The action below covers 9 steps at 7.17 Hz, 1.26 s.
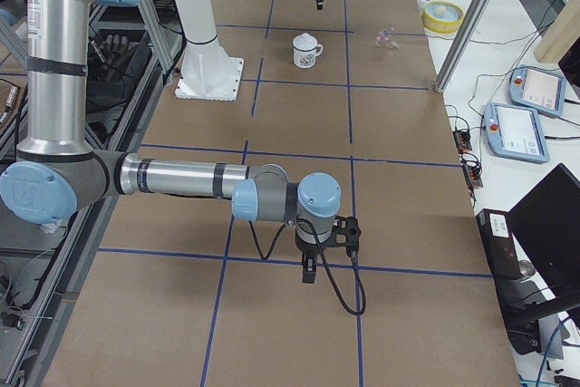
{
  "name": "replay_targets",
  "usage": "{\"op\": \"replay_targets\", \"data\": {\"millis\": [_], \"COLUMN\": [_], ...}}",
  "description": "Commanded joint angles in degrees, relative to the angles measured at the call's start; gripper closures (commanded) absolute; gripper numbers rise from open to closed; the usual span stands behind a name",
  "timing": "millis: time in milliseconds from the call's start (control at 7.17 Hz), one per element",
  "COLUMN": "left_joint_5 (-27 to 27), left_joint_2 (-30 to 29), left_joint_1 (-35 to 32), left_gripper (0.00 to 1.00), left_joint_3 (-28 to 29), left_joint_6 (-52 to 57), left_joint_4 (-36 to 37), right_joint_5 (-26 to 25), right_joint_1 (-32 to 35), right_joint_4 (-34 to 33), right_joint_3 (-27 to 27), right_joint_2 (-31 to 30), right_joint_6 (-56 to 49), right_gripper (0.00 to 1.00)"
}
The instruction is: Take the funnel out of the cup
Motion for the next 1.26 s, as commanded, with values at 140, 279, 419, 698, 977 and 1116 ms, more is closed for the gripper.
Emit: {"op": "replay_targets", "data": {"millis": [140, 279, 419, 698, 977, 1116], "left_joint_5": [-18.69, -18.90, -18.99, -18.90, -20.99, -22.40], "left_joint_2": [17.24, 20.61, 22.56, 24.67, 26.01, 29.58], "left_joint_1": [-29.06, -36.37, -41.75, -46.18, -46.29, -46.29], "left_gripper": [0.00, 0.00, 0.00, 0.00, 0.00, 0.00], "left_joint_3": [2.19, 10.04, 18.91, 28.02, 29.71, 28.59], "left_joint_6": [44.35, 61.63, 72.33, 72.96, 71.05, 70.51], "left_joint_4": [-0.35, -0.61, -0.70, -1.66, -7.44, -11.82], "right_joint_5": [0.00, 0.00, 0.00, 0.00, 0.00, 0.00], "right_joint_1": [0.00, 0.00, 0.00, 0.00, 0.00, 0.00], "right_joint_4": [0.00, 0.00, 0.00, 0.00, 0.00, 0.00], "right_joint_3": [0.06, -0.03, 0.06, -0.03, 0.06, -0.03], "right_joint_2": [0.00, 0.00, 0.00, 0.00, 0.00, 0.00], "right_joint_6": [0.00, 0.00, 0.00, 0.00, 0.00, 0.00], "right_gripper": [0.00, 0.00, 0.00, 0.00, 0.00, 0.00]}}
